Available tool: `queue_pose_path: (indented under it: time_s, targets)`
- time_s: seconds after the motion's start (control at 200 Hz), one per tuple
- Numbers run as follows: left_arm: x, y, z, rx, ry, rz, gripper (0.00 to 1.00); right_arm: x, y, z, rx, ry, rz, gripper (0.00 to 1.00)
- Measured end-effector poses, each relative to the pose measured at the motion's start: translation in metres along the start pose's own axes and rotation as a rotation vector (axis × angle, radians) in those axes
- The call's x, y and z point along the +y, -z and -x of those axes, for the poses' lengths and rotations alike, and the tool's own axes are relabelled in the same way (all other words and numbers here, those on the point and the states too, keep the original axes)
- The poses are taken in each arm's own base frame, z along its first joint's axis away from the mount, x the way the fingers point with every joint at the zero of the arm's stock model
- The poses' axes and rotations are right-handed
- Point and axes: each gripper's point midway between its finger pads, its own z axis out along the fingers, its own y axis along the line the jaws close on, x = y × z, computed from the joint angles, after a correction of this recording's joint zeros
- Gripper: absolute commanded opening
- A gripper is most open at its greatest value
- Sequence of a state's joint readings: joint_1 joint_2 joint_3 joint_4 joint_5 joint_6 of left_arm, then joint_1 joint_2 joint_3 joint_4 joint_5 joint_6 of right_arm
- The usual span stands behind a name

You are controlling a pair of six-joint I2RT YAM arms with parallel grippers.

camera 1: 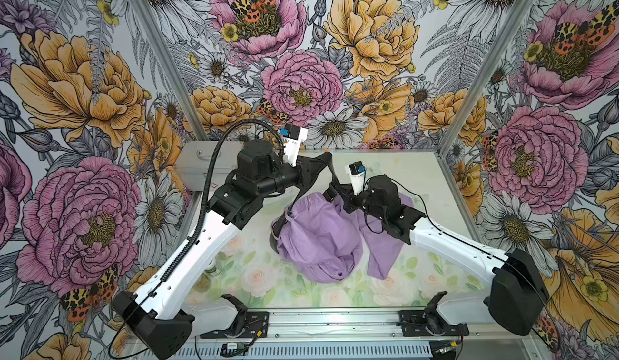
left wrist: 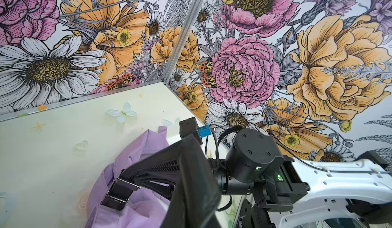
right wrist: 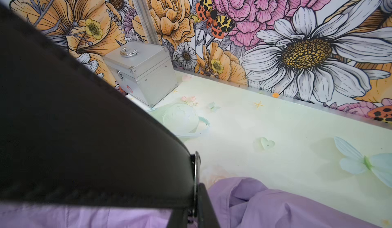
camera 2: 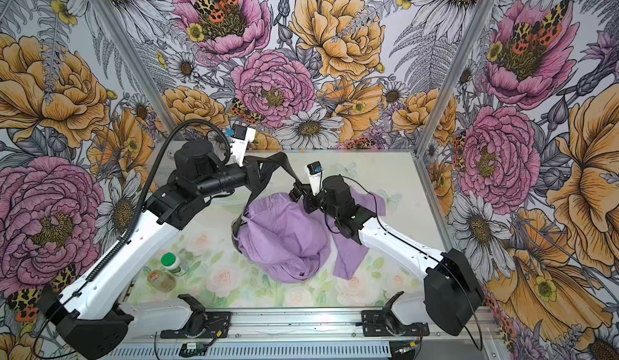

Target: Remove the belt from the trousers

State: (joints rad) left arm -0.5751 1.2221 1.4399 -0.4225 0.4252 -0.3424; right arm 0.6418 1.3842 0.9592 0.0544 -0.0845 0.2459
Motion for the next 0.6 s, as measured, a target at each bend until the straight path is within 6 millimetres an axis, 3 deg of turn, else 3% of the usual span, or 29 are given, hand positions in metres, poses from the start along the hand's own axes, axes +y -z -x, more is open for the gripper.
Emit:
queue_pose_path:
  time_s: [0.085, 0.28, 0.425, 0.6]
  targets:
    - [0.002, 0.000, 0.000, -0.001, 0.002, 0.003, 0.00, -0.001, 0.000, 0.000, 0.000, 0.000, -0.001, 0.15]
    - [-0.009, 0.004, 0.013, -0.049, -0.008, -0.036, 0.00, -0.008, -0.004, -0.015, 0.050, -0.008, -0.022, 0.17]
    - [-0.019, 0.011, 0.023, -0.089, -0.026, -0.073, 0.00, -0.014, -0.004, -0.029, 0.097, -0.013, -0.038, 0.08]
    - [-0.020, 0.013, 0.024, -0.090, -0.027, -0.075, 0.00, -0.013, -0.004, -0.028, 0.095, -0.014, -0.035, 0.00]
